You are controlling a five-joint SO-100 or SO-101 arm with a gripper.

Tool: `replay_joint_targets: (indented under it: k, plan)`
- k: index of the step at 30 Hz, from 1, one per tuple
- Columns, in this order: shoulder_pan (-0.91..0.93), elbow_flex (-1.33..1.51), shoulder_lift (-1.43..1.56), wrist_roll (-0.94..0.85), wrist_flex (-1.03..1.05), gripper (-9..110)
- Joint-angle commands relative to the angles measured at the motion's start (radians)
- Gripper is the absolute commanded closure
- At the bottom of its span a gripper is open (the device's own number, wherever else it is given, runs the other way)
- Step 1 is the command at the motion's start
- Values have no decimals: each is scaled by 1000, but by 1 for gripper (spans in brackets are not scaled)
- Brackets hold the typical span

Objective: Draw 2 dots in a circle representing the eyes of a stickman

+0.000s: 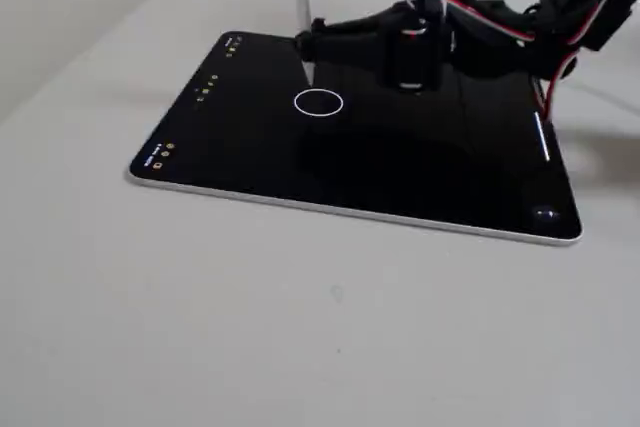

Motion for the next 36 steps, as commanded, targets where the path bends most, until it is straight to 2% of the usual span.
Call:
replay_joint_targets:
  k: [1, 36]
  plan:
    - [23, -83, -2, -9, 0, 102]
    - [-2, -81, 0, 9, 52, 102]
